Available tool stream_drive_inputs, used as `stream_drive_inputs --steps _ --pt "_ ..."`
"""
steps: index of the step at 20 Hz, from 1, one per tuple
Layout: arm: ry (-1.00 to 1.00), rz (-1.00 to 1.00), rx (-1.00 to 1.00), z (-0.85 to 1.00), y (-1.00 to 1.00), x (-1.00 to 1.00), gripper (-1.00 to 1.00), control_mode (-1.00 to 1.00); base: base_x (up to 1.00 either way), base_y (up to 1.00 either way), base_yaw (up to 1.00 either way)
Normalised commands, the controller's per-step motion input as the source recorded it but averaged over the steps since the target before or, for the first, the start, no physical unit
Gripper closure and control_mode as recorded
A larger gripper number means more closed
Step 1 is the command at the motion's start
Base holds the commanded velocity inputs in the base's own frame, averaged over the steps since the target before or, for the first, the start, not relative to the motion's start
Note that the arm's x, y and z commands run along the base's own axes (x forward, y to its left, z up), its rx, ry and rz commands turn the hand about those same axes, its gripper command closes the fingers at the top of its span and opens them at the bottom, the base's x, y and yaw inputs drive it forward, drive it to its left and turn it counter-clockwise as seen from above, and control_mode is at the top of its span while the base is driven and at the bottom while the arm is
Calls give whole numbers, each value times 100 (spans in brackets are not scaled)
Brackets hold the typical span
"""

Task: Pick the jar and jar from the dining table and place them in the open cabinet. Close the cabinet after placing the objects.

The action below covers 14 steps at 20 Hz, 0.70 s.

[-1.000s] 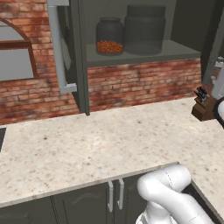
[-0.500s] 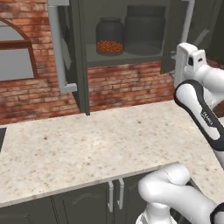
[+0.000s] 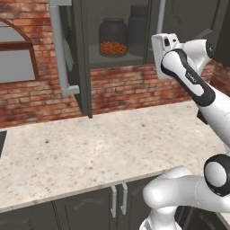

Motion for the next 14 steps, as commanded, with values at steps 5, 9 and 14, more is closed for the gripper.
stream_drive_inputs --steps 5,9,14 --pt "12 2 -1 1 2 100 -100 -100 0 0 0" --pt "0 0 -4 -1 0 65 -100 -100 0 0 0" --pt "-5 0 -3 16 0 -84 -100 -100 0 0 0"
